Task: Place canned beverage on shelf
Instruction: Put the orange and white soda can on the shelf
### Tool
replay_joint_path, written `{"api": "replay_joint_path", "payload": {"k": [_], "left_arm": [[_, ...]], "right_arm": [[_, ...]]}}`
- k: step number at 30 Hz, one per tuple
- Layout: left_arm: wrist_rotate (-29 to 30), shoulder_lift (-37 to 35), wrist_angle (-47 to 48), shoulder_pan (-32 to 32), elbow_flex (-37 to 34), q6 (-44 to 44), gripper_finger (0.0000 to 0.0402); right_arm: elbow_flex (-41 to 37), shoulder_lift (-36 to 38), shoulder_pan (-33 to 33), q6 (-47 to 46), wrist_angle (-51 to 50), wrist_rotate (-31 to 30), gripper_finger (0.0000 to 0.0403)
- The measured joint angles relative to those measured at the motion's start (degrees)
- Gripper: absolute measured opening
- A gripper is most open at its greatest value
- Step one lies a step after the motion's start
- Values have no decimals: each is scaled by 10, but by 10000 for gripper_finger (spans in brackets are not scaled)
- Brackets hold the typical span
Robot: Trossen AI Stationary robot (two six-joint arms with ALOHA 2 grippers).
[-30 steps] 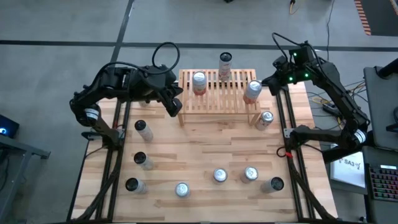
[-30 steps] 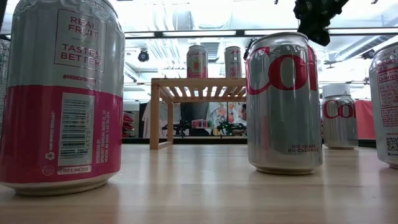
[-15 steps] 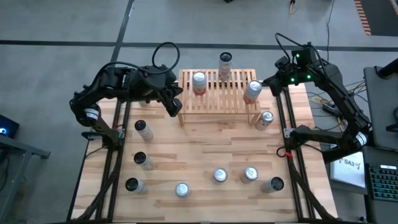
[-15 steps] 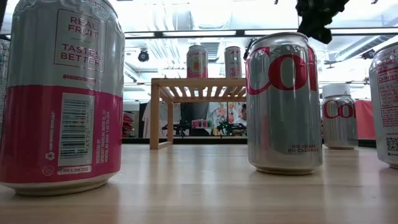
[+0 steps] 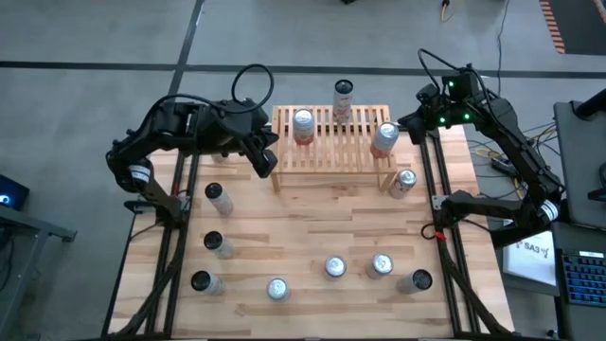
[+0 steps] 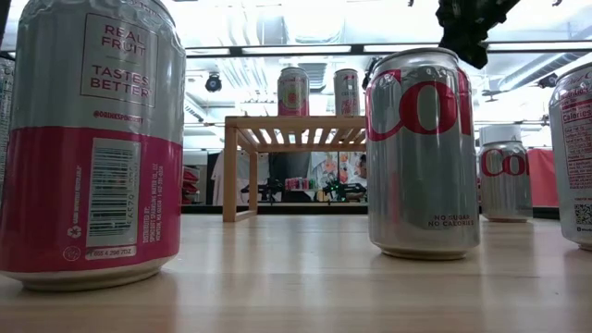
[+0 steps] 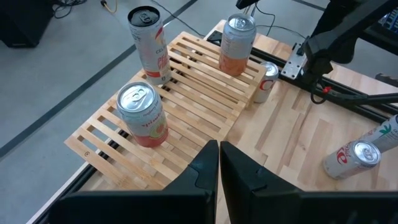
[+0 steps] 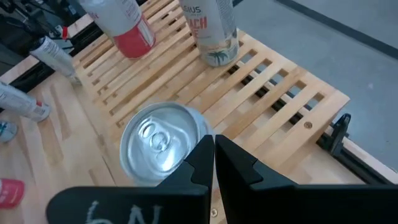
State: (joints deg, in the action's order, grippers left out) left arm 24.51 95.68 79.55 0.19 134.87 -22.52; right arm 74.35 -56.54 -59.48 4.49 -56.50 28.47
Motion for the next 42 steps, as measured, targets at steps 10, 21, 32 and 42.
{"api": "replay_joint_path", "payload": {"k": [10,21,32,42], "left_arm": [[0,0,0,0,0,0,0],[0,0,-1,0,0,10,0],[10,0,-1,0,0,27,0],[16,16,0,0,0,24,0]], "right_arm": [[0,-2,12,-5,-2,10,9],[0,-1,39,-36,-21,19,9],[9,-1,39,-56,-12,14,9],[87,-1,39,-174,8,15,9]]}}
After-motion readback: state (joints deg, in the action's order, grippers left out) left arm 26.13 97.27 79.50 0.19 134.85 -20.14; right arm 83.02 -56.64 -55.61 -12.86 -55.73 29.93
